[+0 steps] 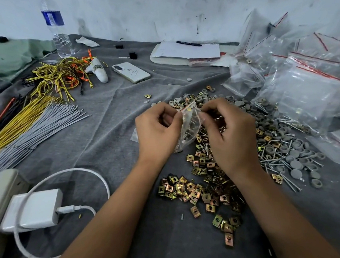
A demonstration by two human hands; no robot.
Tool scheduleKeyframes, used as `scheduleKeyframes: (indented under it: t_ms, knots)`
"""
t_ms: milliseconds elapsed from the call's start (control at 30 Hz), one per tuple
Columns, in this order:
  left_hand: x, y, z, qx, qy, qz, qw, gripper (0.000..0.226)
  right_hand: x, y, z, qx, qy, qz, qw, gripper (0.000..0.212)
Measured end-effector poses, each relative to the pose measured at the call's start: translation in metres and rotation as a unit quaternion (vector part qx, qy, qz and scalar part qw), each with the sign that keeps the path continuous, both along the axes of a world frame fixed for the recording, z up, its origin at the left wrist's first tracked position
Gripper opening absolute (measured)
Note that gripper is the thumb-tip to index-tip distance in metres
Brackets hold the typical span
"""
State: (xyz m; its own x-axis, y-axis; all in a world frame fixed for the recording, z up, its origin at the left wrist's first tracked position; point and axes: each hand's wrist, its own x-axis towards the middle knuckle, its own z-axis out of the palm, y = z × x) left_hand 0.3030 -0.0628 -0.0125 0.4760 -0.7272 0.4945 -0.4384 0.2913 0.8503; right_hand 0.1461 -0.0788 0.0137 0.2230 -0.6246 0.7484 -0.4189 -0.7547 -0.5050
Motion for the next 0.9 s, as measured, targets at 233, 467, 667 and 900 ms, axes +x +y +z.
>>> scheduleKeyframes:
  t_ms: [233,467,667,900]
  knots:
    - [0.0001,0.0012,0.0016,0.005,0.016,0.001,1.000,0.014,-0.0028,-0.0009,0.0003,0.024,-0.034,-0.062,0.997,0.007]
    - [0.0007,0.0009,-0.0004,0.023,-0.015,-0.015,1.000,0.015,-0.0048,-0.0028,0.0000,0.030,0.018,-0.048,0.998,0.012]
    - [0.0010,-0.0003,-0.0007,0.003,-0.068,-0.006,0.998,0.016,-0.0019,-0.0016,-0.0039,0.018,0.057,0.029,0.998,0.011]
    - [0.0014,-0.0004,0.0002,-0.008,-0.056,0.017,0.998,0.018,-0.0044,-0.0048,-0.0043,0.088,-0.014,0.009,0.996,0.013]
